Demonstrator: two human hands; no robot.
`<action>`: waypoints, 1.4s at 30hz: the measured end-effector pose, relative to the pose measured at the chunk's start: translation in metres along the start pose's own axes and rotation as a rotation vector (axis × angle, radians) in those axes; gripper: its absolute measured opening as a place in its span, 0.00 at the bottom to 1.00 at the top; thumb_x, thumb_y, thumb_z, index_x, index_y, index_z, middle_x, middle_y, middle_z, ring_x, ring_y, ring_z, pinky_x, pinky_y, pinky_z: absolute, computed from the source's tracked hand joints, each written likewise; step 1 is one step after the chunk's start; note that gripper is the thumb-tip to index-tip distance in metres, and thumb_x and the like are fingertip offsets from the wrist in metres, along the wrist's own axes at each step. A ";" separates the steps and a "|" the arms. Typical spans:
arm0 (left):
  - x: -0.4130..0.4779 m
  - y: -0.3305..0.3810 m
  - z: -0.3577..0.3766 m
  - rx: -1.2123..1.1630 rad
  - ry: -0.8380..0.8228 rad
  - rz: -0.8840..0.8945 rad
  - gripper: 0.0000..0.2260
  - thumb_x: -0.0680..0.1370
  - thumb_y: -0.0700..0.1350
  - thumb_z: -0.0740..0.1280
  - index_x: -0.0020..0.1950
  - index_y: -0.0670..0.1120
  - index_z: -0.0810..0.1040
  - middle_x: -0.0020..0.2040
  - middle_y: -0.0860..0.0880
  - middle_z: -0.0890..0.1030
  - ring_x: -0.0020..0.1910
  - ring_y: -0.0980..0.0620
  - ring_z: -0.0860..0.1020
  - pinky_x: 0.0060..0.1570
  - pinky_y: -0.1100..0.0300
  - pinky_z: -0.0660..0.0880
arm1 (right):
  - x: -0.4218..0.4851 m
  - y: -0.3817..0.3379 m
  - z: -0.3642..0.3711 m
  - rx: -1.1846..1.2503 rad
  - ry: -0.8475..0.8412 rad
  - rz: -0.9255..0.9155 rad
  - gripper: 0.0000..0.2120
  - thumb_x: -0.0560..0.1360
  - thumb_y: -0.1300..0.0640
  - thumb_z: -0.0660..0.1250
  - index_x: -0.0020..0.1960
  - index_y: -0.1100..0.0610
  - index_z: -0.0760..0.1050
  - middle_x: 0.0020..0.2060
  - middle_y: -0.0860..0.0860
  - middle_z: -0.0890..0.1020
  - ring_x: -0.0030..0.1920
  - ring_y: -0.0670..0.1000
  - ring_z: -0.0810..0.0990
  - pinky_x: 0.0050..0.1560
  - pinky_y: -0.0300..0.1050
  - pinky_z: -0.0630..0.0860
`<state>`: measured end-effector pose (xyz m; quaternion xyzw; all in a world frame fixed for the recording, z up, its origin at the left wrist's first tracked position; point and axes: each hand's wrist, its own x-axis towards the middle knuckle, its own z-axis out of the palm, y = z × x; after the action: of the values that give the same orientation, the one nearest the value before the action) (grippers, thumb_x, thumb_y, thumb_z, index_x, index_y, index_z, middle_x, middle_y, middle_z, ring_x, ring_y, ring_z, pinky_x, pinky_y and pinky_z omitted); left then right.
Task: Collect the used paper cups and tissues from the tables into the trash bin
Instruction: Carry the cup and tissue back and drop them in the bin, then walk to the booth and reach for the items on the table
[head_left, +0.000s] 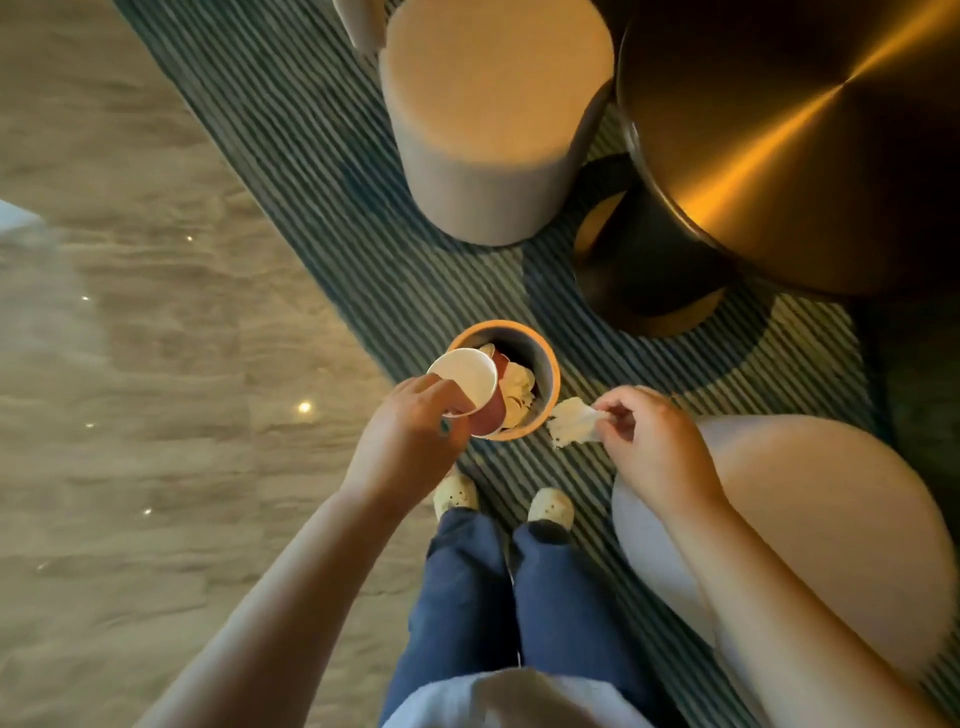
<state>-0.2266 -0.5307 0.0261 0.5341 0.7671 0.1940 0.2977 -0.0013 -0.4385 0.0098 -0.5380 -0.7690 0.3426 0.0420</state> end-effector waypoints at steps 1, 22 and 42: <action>0.012 -0.014 0.010 -0.014 -0.019 -0.002 0.07 0.72 0.38 0.71 0.48 0.44 0.81 0.50 0.47 0.81 0.48 0.48 0.79 0.46 0.55 0.77 | 0.015 0.004 0.013 0.003 -0.024 0.009 0.06 0.73 0.60 0.68 0.49 0.52 0.77 0.43 0.44 0.78 0.43 0.44 0.76 0.42 0.34 0.71; 0.182 -0.214 0.285 -0.054 -0.161 -0.322 0.11 0.76 0.50 0.65 0.53 0.46 0.80 0.56 0.51 0.79 0.55 0.51 0.76 0.52 0.55 0.75 | 0.197 0.188 0.297 -0.033 0.084 0.199 0.07 0.74 0.60 0.68 0.51 0.53 0.81 0.48 0.47 0.80 0.43 0.46 0.78 0.39 0.36 0.70; 0.144 -0.051 0.058 0.068 0.167 -0.118 0.16 0.79 0.53 0.59 0.63 0.48 0.76 0.58 0.52 0.77 0.61 0.54 0.71 0.60 0.56 0.71 | 0.170 -0.008 0.069 0.304 0.198 -0.028 0.11 0.77 0.54 0.64 0.58 0.50 0.75 0.52 0.44 0.76 0.54 0.41 0.76 0.53 0.33 0.72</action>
<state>-0.2601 -0.4155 -0.0844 0.4799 0.8255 0.1939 0.2250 -0.1084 -0.3276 -0.0903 -0.5459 -0.7078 0.3997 0.2032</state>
